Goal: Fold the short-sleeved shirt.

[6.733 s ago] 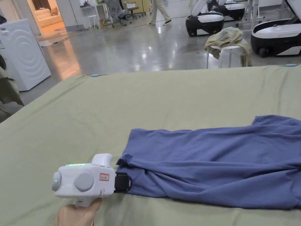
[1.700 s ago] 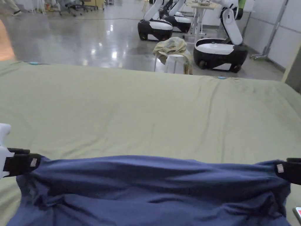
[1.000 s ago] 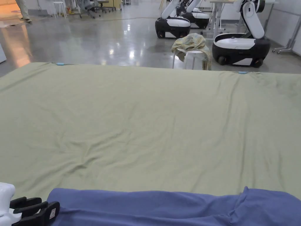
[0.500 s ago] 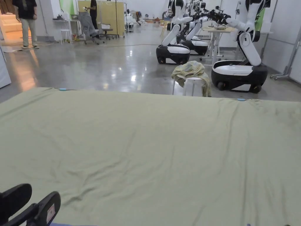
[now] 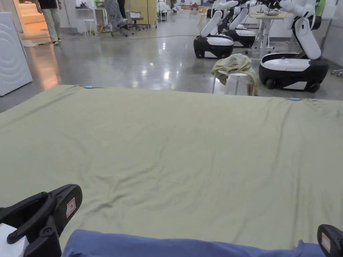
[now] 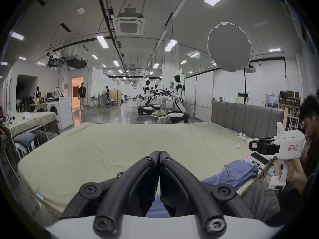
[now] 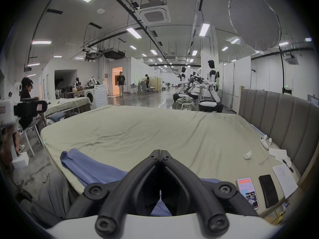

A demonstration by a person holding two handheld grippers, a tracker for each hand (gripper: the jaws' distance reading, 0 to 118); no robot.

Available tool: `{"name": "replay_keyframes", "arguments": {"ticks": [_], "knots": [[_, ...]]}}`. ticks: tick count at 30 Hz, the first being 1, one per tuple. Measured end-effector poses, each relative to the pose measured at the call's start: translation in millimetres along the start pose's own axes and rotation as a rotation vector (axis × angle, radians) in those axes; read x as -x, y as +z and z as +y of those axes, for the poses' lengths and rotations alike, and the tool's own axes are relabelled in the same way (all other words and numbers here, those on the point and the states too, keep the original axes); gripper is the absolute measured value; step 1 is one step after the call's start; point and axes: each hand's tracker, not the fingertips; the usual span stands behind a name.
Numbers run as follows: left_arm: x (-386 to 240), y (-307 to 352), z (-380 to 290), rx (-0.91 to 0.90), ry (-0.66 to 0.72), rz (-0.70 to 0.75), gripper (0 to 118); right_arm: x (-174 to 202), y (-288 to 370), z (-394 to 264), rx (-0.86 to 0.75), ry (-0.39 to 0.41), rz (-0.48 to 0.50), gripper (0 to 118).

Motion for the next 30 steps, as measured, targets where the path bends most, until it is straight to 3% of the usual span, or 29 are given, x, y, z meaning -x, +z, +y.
{"name": "replay_keyframes", "arguments": {"ticks": [4,5,6,7,9,12,15,19,22,23,29,30], "knots": [[35,-6,-5,0.085,0.145,-0.045,7,-6,1,0,0.004,-0.023,-0.005,0],[52,-10,-10,0.140,0.208,-0.088,22,-8,3,-1,0.002,-0.035,0.001,0],[67,-15,-16,0.188,0.277,-0.128,51,-10,4,-1,0.002,-0.047,0.009,0],[83,-21,-24,0.237,0.338,-0.128,62,-12,4,-2,0.007,-0.056,0.017,0],[116,-38,-48,0.339,0.495,-0.168,63,-13,4,-6,0.015,-0.074,0.023,0],[144,-55,-81,0.405,0.563,-0.051,63,-13,4,-11,0.042,-0.089,0.039,0],[175,-69,-114,0.471,0.676,-0.035,66,-15,4,-16,0.074,-0.098,0.044,0],[204,-90,-155,0.537,0.946,-0.158,66,-14,2,-21,0.097,-0.117,0.039,0],[207,-89,-174,0.346,1.121,-0.229,66,-15,2,-23,0.111,-0.139,0.034,0],[206,-94,-176,0.379,1.156,-0.229,66,-15,2,-24,0.114,-0.141,0.031,0],[185,-133,-160,0.623,1.047,-0.353,60,-14,2,-28,0.138,-0.152,0.027,0],[180,-137,-158,0.626,1.041,-0.341,39,-13,2,-28,0.141,-0.152,0.027,0]]}}
